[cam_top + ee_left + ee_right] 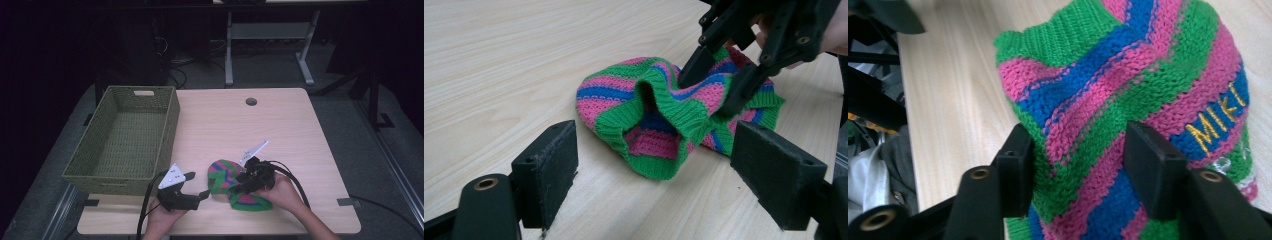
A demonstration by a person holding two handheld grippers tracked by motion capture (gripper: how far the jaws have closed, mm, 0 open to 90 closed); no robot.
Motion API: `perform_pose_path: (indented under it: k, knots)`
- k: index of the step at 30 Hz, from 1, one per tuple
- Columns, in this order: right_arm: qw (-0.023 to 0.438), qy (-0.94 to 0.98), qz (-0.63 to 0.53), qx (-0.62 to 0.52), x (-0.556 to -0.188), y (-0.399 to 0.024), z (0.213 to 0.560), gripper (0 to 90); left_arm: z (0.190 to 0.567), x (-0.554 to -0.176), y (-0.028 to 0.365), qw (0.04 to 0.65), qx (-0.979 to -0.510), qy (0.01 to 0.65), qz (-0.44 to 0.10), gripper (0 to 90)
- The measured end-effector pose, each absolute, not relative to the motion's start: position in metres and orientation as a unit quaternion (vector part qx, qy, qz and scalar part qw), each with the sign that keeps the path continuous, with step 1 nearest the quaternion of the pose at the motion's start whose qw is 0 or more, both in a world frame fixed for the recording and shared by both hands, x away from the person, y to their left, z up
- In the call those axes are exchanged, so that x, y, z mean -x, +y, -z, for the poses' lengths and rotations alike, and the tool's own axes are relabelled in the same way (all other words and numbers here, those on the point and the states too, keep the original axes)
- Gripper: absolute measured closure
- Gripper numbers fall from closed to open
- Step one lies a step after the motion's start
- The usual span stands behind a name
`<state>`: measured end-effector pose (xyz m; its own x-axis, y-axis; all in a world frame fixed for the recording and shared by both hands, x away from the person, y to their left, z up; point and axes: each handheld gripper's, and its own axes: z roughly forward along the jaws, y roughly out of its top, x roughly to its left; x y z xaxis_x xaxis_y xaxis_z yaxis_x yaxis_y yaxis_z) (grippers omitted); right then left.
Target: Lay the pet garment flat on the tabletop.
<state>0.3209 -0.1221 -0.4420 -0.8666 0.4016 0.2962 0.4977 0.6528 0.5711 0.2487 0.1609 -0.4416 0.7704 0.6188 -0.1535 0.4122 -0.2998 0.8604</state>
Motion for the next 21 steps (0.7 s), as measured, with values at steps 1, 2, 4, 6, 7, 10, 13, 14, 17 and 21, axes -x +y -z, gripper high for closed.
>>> perform_pose_path:
  k: [1, 2, 4, 6, 7, 10, 13, 14, 17, 21]
  knots:
    - [0.073, -0.905, 0.337, 0.249, -0.319, -0.123, 0.44, 45.2, 0.441, -0.249, 0.162, 0.496, -0.799, 0.323, -0.105, 18.7]
    - [0.07, -0.905, 0.339, 0.248, -0.318, -0.124, 0.44, 44.5, 0.441, -0.249, 0.163, 0.497, -0.798, 0.324, -0.105, 18.7]
    - [0.064, -0.905, 0.341, 0.247, -0.315, -0.126, 0.436, 43.4, 0.441, -0.249, 0.163, 0.499, -0.796, 0.326, -0.106, 18.7]
    - [0.057, -0.907, 0.338, 0.245, -0.312, -0.128, 0.43, 43.3, 0.441, -0.249, 0.163, 0.499, -0.796, 0.326, -0.106, 18.7]
    - [0.051, -0.909, 0.336, 0.243, -0.311, -0.129, 0.427, 42.7, 0.441, -0.249, 0.163, 0.498, -0.797, 0.325, -0.106, 18.7]
    - [0.04, -0.906, 0.348, 0.239, -0.308, -0.132, 0.413, 42.2, 0.441, -0.248, 0.162, 0.499, -0.797, 0.324, -0.106, 18.7]
    - [0.031, -0.905, 0.357, 0.229, -0.307, -0.13, 0.401, 43.0, 0.441, -0.249, 0.162, 0.497, -0.798, 0.323, -0.106, 18.7]
    - [0.032, -0.905, 0.36, 0.223, -0.307, -0.129, 0.399, 43.7, 0.441, -0.249, 0.162, 0.497, -0.798, 0.323, -0.106, 18.7]
    - [0.021, -0.912, 0.36, 0.197, -0.306, -0.118, 0.393, 46.8, 0.441, -0.249, 0.162, 0.498, -0.797, 0.324, -0.108, 18.7]
    - [0.024, -0.921, 0.348, 0.17, -0.304, -0.1, 0.394, 50.4, 0.44, -0.249, 0.163, 0.499, -0.797, 0.323, -0.108, 18.7]
